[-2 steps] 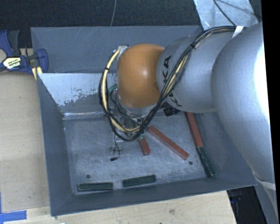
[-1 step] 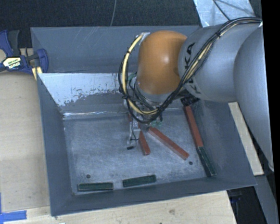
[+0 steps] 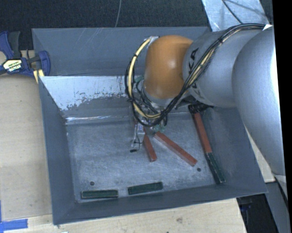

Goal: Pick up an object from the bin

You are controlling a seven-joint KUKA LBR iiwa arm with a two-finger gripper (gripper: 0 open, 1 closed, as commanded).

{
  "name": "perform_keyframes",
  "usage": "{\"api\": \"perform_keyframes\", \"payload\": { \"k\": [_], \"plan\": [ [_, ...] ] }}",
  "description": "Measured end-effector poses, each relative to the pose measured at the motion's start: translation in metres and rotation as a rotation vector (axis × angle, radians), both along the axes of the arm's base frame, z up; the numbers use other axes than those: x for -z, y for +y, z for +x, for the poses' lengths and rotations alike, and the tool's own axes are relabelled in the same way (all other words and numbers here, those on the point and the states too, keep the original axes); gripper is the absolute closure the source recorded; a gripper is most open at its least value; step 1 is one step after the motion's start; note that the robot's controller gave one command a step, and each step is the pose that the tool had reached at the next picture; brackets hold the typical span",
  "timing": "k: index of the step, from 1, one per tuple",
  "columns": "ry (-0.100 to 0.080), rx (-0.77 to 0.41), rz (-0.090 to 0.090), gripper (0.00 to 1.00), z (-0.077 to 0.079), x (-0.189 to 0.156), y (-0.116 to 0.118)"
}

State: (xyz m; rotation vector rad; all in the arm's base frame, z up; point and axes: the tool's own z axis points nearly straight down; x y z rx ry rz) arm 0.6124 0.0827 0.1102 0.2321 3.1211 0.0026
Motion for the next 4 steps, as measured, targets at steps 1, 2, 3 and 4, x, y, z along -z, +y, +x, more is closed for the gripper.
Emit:
{"api": "perform_keyframes", "payload": {
  "k": [1,2,3,4],
  "plan": [
    [0.012,-0.111,-0.002,0.0,-0.003,-0.003,-0.037],
    [0.006,-0.12,-0.002,0.0,-0.007,0.006,-0.056],
    [0.009,-0.009,0.001,0.0,-0.021,0.021,-0.102],
    [0.008,-0.19,-0.003,1.0,-0.069,0.04,-0.139]
  ]
}}
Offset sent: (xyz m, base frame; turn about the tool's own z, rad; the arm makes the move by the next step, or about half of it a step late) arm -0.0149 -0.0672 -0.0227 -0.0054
